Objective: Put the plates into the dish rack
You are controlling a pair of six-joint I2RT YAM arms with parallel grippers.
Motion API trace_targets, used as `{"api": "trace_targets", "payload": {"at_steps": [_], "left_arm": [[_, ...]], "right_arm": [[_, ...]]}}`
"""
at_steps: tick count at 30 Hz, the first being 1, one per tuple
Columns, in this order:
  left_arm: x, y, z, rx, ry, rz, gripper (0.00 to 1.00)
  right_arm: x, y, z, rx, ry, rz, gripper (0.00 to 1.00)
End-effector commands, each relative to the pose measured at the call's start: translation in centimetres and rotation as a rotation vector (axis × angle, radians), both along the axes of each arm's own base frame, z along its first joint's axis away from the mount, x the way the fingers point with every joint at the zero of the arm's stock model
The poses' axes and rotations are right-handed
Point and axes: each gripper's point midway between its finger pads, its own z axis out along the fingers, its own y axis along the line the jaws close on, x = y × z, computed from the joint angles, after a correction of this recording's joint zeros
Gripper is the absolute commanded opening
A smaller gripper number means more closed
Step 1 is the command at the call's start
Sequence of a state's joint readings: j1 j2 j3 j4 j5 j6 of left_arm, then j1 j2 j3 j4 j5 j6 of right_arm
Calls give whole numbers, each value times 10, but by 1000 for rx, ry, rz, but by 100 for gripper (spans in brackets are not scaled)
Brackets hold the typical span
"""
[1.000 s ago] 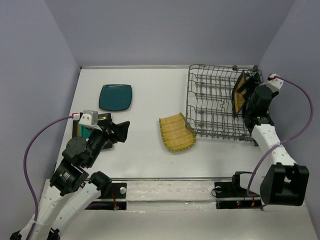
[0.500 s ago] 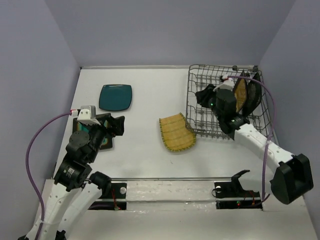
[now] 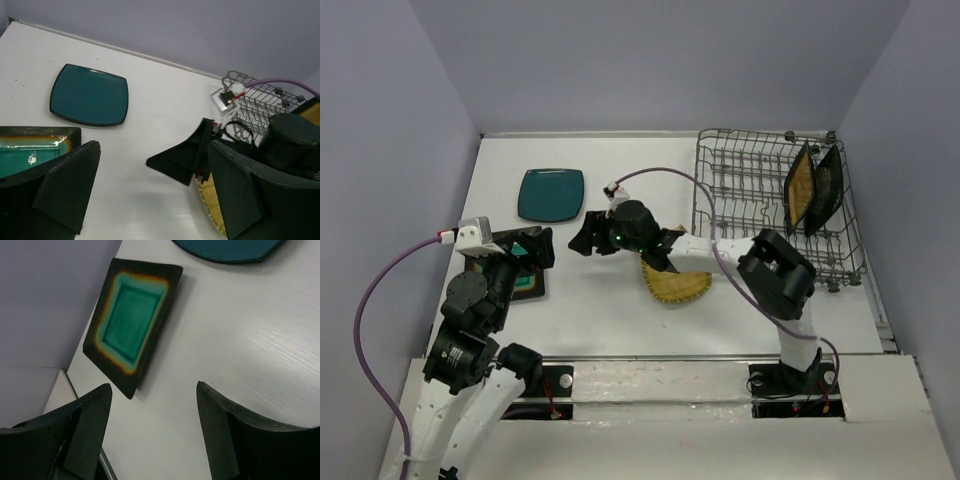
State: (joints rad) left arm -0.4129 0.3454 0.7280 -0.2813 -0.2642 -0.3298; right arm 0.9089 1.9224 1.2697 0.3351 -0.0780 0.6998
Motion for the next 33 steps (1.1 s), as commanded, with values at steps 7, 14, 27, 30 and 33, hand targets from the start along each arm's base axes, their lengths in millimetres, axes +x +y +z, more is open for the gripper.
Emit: {"api": "trace_targets", "payload": {"at_steps": [7,14,27,30,33], "left_arm": [[3,4,13,-24,-37,25,99],[2,3,15,-25,-46,17,99],[-1,1,17,-29,-59,0,99],[-1,1,18,-30,-62,1,99],[-1,1,17,-29,-60,1,99]], "right_arm": [[-14,112,-31,124,169,234,76],[-19,136,-91,91,277,240,75],[-48,175,-127,103,409,311,53],[-53,179,-126,113,433,308,45],[-51,174,-132,109,460,264,14]]}}
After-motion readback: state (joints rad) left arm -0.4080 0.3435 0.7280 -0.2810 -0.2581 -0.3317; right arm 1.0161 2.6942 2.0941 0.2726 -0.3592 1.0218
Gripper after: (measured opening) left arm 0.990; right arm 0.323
